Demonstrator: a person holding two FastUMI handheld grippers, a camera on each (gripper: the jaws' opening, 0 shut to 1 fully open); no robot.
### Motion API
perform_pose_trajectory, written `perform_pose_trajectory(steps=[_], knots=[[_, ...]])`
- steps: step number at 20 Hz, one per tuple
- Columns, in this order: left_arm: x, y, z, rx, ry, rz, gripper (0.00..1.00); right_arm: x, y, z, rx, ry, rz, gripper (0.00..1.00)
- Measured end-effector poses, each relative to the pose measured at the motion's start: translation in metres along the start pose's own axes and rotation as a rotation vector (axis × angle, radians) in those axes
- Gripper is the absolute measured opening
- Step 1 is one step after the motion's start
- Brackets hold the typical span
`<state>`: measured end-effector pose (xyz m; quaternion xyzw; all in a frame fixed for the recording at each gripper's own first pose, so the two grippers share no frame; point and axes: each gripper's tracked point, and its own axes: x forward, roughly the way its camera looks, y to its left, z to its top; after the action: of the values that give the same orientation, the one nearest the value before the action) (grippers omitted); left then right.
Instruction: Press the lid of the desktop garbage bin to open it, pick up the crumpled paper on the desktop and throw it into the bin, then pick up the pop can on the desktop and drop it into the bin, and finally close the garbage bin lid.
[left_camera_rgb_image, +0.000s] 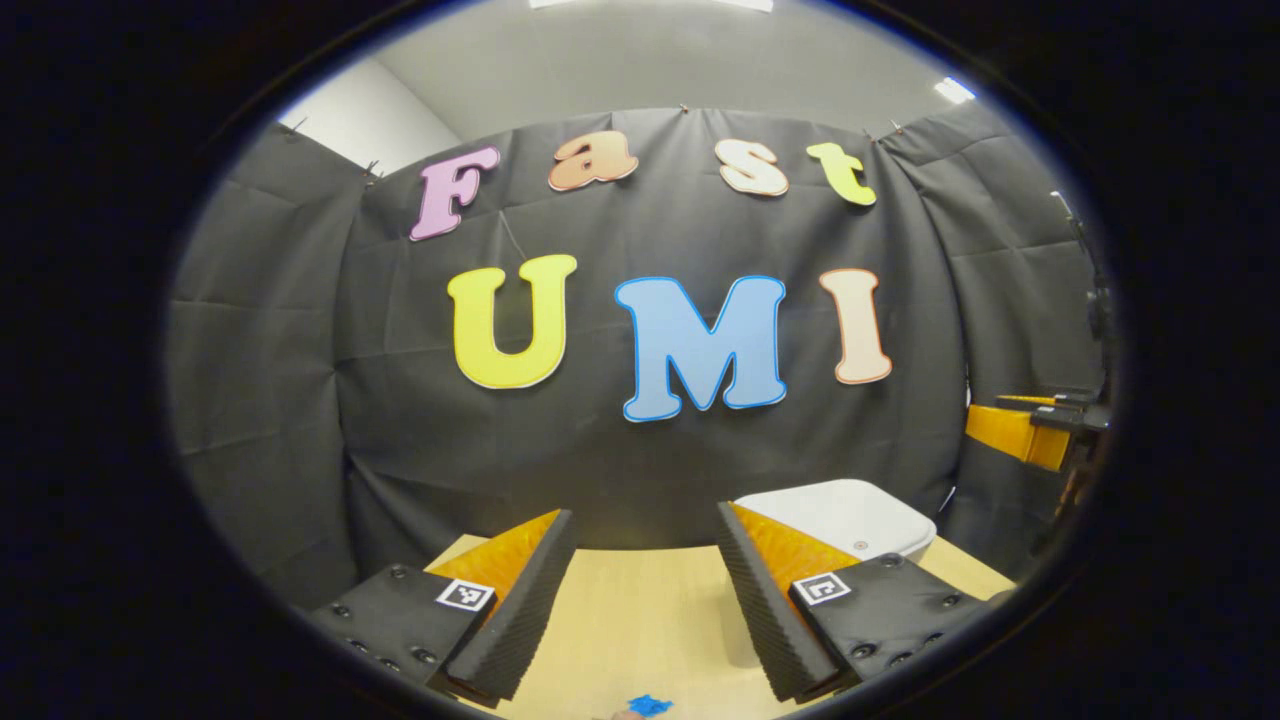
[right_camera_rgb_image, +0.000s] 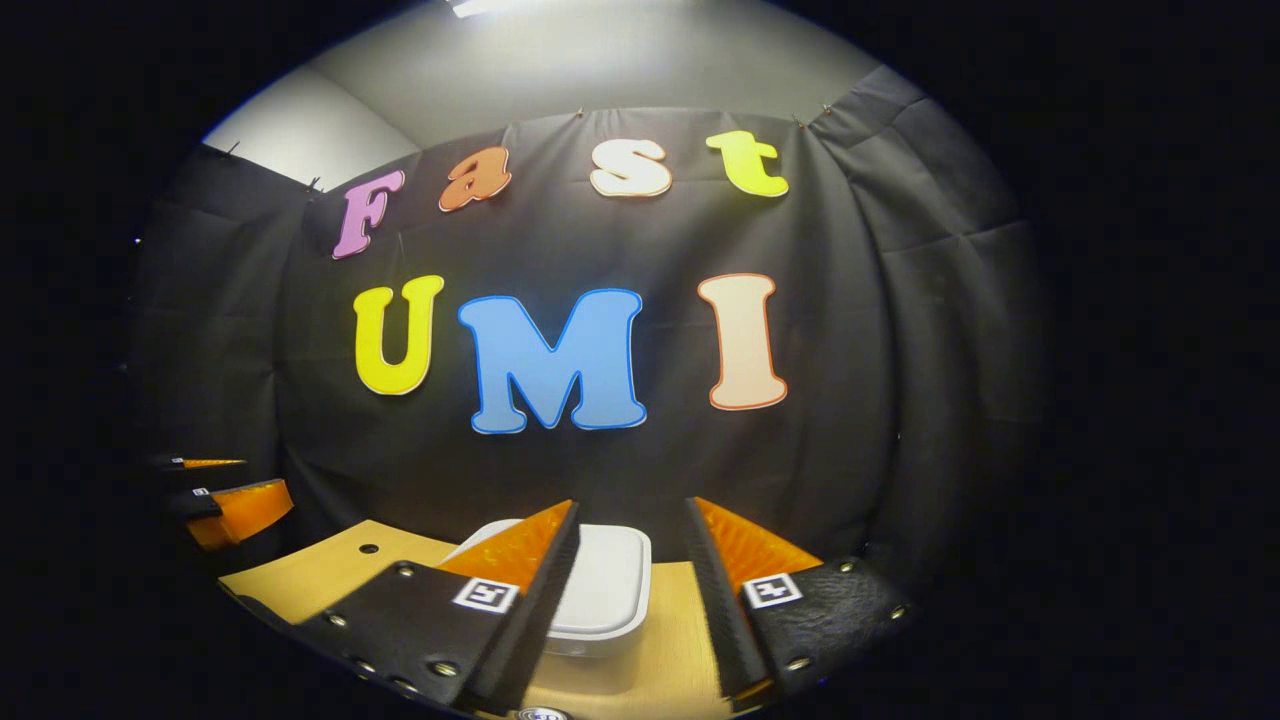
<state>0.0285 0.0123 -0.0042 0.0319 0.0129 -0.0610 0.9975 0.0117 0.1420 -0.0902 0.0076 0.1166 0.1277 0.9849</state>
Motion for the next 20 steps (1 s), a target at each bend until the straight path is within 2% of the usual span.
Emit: perform_pose_trajectory(steps=[1,3,4,5,7,8,9,11,20], knots=[[0.000,0.000,-0.001,0.001,-0.001,-0.001,0.95,0.001,0.003,-0.002,0.001,0.007,0.007,0.50],[0.000,0.001,0.000,0.002,-0.001,-0.003,0.95,0.006,0.008,-0.009,0.003,0.024,0.028,0.50],[0.002,0.002,-0.001,0.003,-0.001,-0.004,0.95,0.006,0.004,-0.012,0.000,0.030,0.013,0.39],[0.002,0.002,0.000,0.004,-0.001,-0.003,0.95,0.007,0.009,-0.012,0.001,0.033,0.027,0.34],[0.003,0.003,0.000,0.003,-0.002,-0.003,0.95,0.009,0.013,-0.017,0.002,0.050,0.046,0.33],[0.004,0.004,0.000,0.004,-0.001,-0.003,0.95,0.016,0.002,-0.017,-0.007,0.044,0.005,0.33],[0.003,0.004,-0.001,0.005,-0.001,-0.003,0.95,0.013,0.002,-0.014,-0.011,0.025,-0.002,0.00],[0.004,0.006,-0.002,0.004,-0.001,-0.001,0.95,0.014,0.007,-0.015,-0.005,0.030,0.007,0.04],[0.006,0.005,-0.003,0.001,0.001,-0.004,0.95,0.024,0.025,-0.035,-0.008,0.076,0.069,0.05]])
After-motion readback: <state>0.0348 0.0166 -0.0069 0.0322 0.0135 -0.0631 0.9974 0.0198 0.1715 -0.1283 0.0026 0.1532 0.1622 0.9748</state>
